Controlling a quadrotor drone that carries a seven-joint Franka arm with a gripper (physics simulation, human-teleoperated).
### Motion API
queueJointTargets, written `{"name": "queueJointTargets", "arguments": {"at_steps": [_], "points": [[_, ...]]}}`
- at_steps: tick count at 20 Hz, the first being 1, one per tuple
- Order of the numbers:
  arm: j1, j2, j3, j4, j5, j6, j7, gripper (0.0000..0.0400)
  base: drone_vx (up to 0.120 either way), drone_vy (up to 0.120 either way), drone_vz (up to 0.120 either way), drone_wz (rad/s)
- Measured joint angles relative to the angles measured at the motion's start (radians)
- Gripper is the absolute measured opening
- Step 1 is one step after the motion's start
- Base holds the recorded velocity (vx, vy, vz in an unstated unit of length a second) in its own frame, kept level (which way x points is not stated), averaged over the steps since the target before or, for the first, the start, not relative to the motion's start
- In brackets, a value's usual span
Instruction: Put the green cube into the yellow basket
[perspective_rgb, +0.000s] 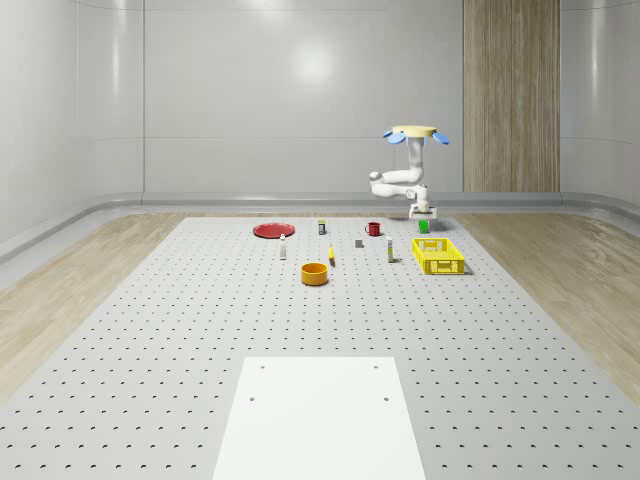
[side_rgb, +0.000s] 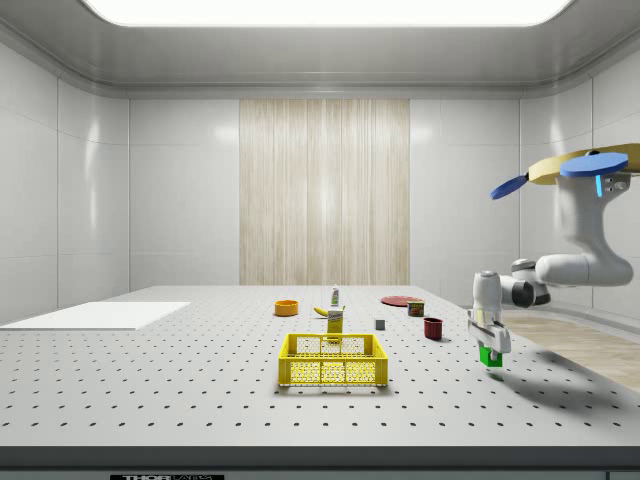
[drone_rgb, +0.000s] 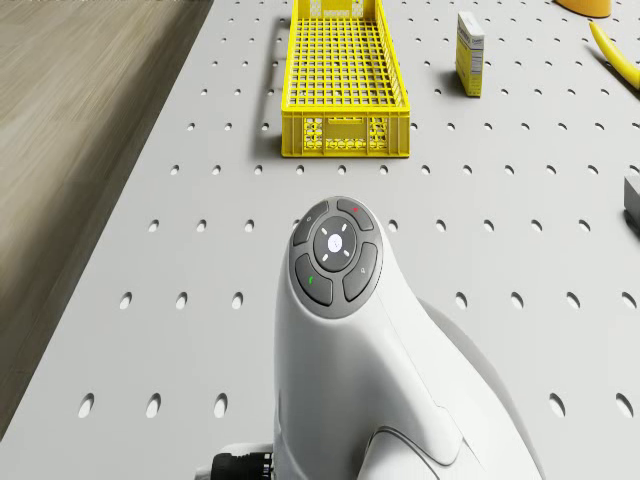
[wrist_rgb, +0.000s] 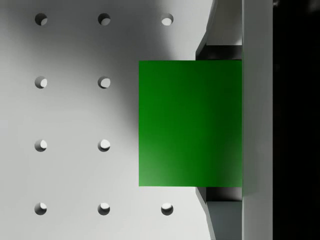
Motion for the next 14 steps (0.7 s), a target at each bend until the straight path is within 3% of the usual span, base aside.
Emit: {"name": "queueJointTargets", "arguments": {"at_steps": [6,7,10,14], "points": [[-0.006,-0.012,0.041,-0.007,0.043,-0.004,0.007,0.0251,0.12,0.12,0.12,0.0],[-0.007,-0.014,0.045,-0.008,0.047,-0.002,0.008,0.0251,0.12,0.04,0.0,0.0],[-0.009,-0.022,0.053,-0.009,0.057,0.002,0.01,0.0251,0.12,0.0,0.0,0.0],[-0.012,-0.032,0.058,-0.009,0.065,0.01,0.013,0.0251,0.12,-0.12,0.0,0.0]]}}
